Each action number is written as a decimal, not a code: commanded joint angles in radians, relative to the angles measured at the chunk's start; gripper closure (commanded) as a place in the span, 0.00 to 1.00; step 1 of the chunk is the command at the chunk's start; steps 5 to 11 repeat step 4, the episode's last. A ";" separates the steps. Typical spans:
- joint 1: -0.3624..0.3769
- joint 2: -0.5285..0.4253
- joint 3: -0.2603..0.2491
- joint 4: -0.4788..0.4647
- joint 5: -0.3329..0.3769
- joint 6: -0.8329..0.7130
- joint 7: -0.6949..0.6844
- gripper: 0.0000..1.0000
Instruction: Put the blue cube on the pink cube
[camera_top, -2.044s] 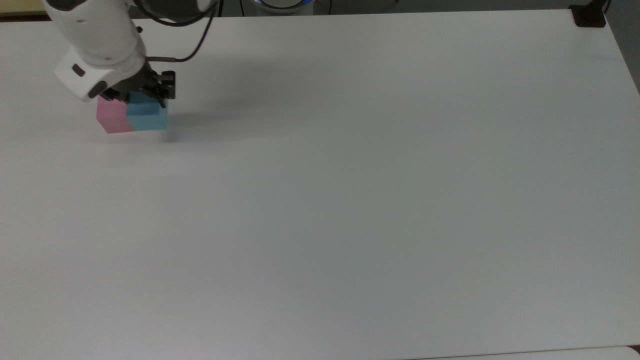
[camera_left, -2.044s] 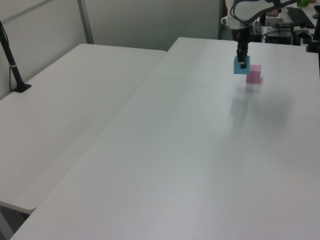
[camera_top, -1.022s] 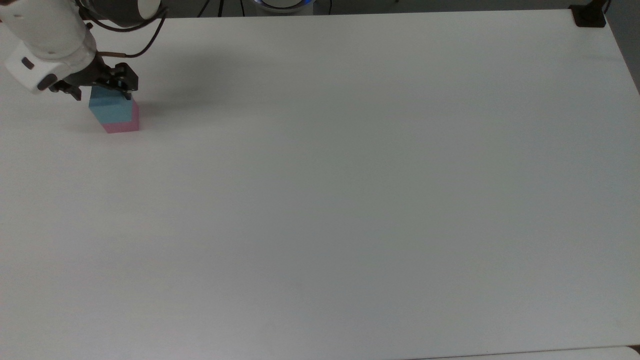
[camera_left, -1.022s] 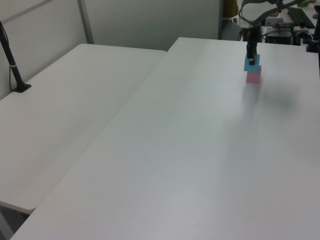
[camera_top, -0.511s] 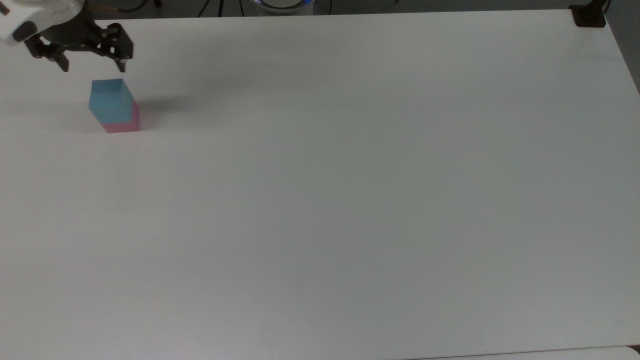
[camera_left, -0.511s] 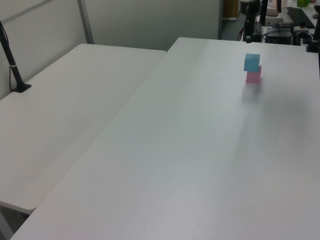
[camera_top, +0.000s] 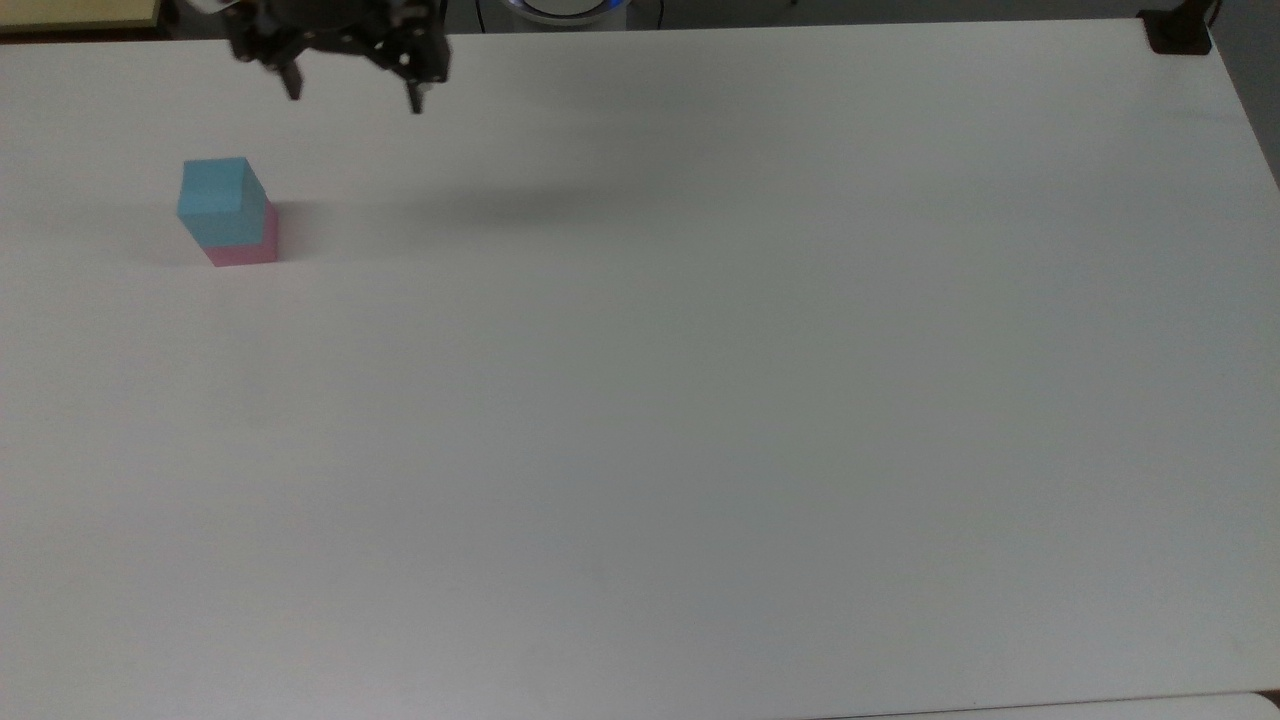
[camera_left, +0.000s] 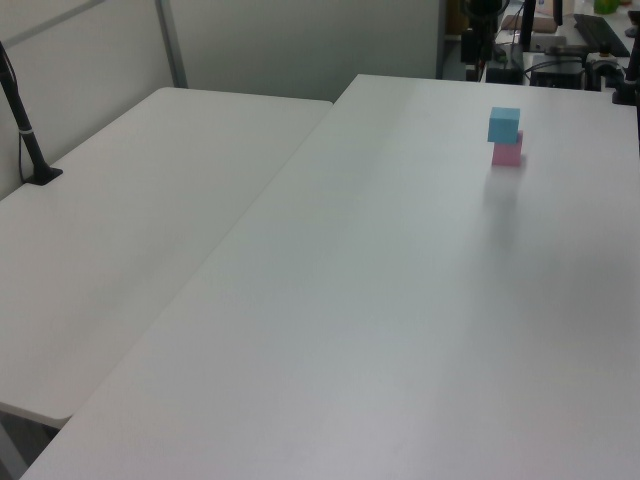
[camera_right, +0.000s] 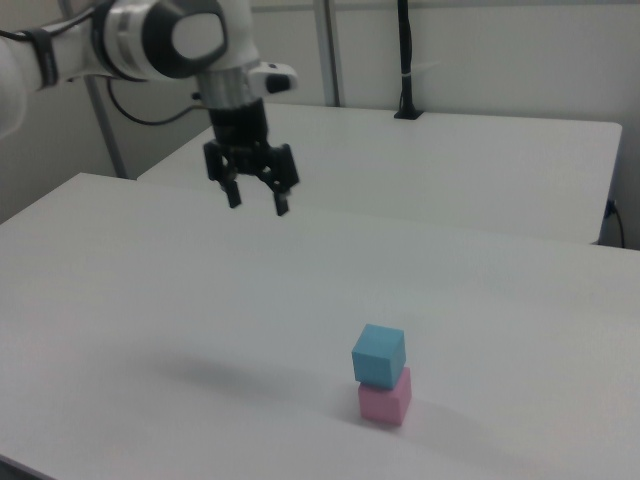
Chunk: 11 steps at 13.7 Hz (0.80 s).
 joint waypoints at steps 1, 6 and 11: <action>0.116 -0.036 -0.064 -0.025 0.022 -0.023 0.067 0.00; 0.128 -0.034 -0.081 -0.023 0.022 -0.023 0.067 0.00; 0.128 -0.034 -0.081 -0.023 0.022 -0.023 0.067 0.00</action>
